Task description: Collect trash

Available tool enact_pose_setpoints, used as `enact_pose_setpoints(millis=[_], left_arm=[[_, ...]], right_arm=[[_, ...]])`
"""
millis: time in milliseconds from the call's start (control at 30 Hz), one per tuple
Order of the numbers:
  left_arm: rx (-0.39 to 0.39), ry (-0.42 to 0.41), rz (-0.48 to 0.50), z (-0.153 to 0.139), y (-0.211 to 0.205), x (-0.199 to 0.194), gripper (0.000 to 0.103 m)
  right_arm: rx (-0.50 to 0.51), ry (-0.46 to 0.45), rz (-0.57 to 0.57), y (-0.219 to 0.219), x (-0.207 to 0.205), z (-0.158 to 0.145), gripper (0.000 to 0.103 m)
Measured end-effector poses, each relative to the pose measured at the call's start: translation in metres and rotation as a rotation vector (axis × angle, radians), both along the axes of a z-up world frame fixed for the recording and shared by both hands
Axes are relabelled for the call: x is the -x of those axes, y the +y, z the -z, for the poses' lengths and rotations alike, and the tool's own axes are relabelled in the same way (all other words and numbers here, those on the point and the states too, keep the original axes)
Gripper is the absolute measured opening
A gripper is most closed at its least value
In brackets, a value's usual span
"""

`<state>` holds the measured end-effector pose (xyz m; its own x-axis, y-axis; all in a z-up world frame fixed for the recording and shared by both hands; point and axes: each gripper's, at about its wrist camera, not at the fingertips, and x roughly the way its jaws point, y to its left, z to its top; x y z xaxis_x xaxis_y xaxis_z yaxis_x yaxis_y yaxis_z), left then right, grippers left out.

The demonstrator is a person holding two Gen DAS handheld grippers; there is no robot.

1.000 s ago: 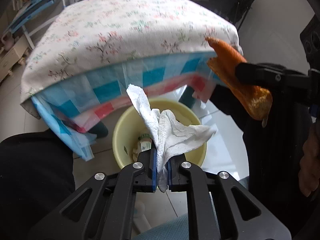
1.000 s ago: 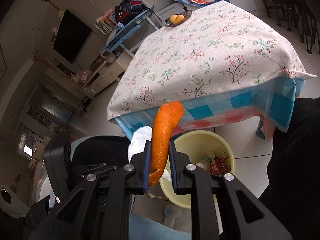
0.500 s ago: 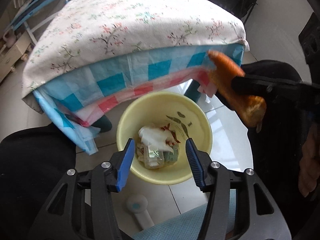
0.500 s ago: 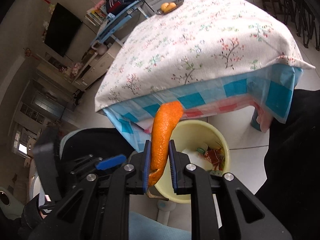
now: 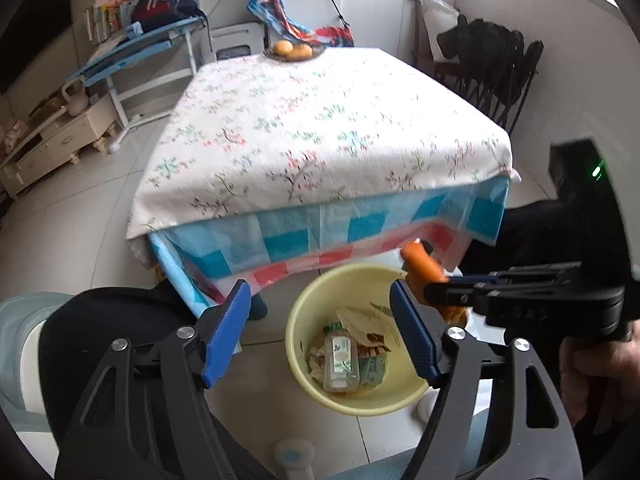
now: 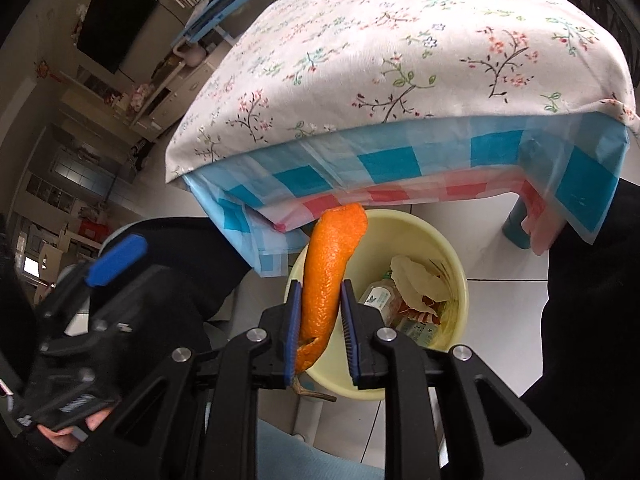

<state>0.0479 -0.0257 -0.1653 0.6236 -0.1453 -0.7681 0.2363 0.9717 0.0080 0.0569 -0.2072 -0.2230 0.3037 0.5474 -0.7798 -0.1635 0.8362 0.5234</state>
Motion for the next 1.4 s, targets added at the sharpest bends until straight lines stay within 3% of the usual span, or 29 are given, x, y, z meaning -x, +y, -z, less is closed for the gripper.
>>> enact_pose_setpoints(millis=[67, 133, 400, 633, 800, 1133, 1400], left_arm=[[0.001, -0.017, -0.007, -0.006, 0.001, 0.001, 0.072], [0.001, -0.031, -0.009, -0.01, 0.001, 0.003, 0.074], [-0.004, -0.094, -0.005, -0.034, -0.006, 0.013, 0.083], [-0.003, -0.155, -0.019, -0.062, -0.011, 0.022, 0.091], [0.007, -0.198, -0.034, -0.085, -0.012, 0.03, 0.096], [0.028, -0.264, -0.058, -0.123, -0.015, 0.044, 0.096], [0.037, -0.311, -0.096, -0.147, -0.011, 0.053, 0.096]], right_arm=[[0.005, 0.002, 0.001, 0.0, -0.001, 0.001, 0.024], [0.009, 0.005, 0.006, -0.001, -0.002, 0.002, 0.033], [-0.01, -0.053, 0.048, -0.008, 0.002, -0.013, 0.049], [0.023, -0.198, 0.119, -0.016, 0.018, -0.051, 0.074], [0.085, -0.324, 0.194, -0.025, 0.034, -0.09, 0.086], [0.229, -0.597, 0.293, -0.023, 0.066, -0.158, 0.095], [0.258, -0.724, 0.38, -0.035, 0.084, -0.189, 0.095]])
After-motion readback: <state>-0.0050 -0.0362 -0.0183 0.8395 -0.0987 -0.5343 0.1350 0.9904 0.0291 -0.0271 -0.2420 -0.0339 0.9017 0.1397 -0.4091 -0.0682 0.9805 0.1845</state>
